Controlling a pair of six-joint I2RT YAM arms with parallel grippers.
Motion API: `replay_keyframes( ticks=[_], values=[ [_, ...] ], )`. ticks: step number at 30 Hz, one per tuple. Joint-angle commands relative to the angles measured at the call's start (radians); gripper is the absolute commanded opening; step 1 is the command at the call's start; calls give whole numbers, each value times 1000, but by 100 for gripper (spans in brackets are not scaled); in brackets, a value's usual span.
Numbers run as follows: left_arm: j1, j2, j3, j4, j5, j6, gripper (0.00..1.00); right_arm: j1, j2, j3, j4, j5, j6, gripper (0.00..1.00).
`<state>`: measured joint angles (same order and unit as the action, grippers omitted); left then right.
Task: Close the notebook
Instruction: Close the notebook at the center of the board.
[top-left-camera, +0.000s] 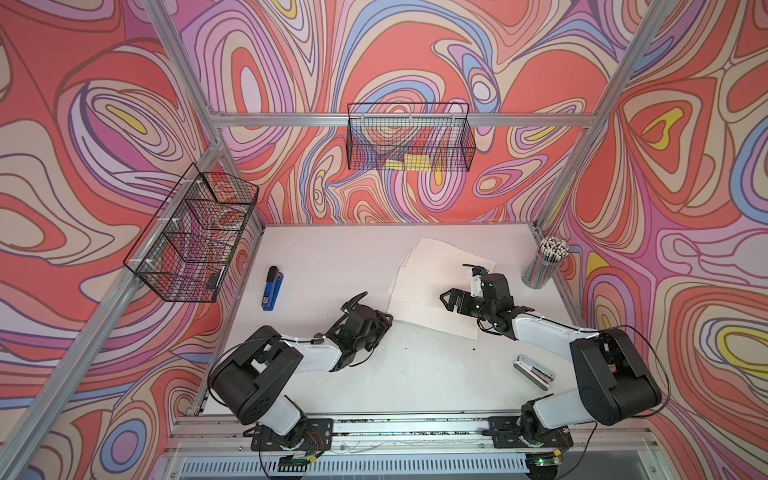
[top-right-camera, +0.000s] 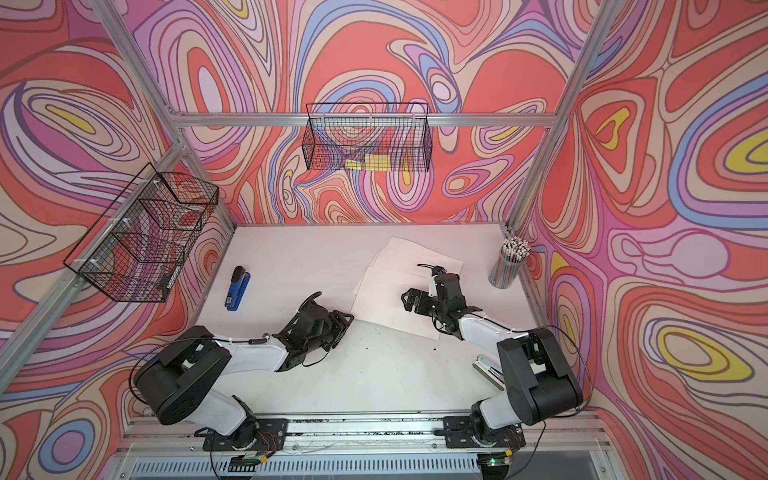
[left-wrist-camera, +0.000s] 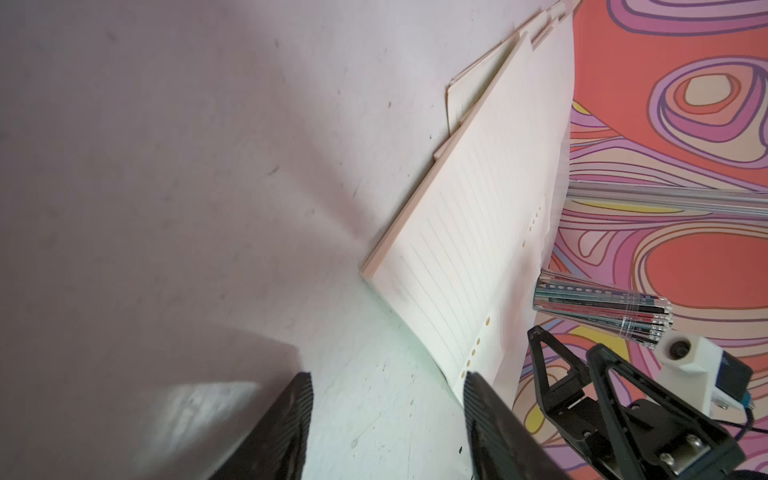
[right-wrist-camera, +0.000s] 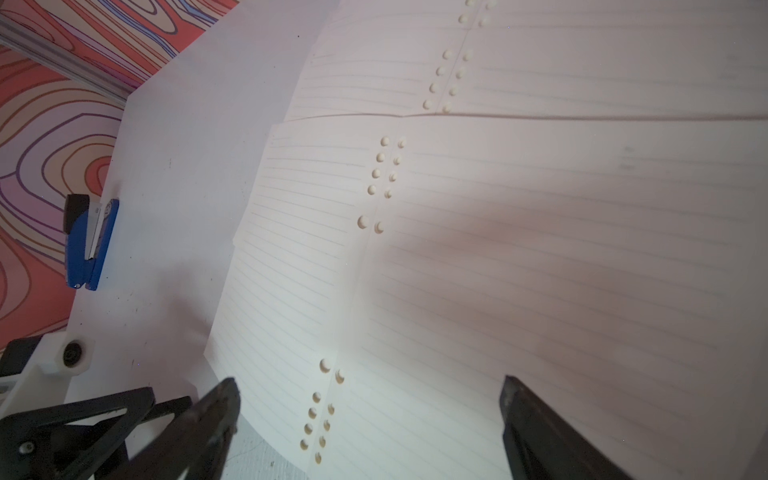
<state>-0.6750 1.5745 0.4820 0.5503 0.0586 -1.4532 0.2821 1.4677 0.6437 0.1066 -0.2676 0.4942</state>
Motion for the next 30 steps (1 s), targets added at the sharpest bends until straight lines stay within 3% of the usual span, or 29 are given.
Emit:
replay_keyframes(
  ticks=[1,30],
  values=[
    [-9,45,64,109,-11,-33,61,8,-40,-43,2,41,20,98],
    [-89,272,148,215,12,-252,60,8,66,-75,7,25,81,98]
  ],
)
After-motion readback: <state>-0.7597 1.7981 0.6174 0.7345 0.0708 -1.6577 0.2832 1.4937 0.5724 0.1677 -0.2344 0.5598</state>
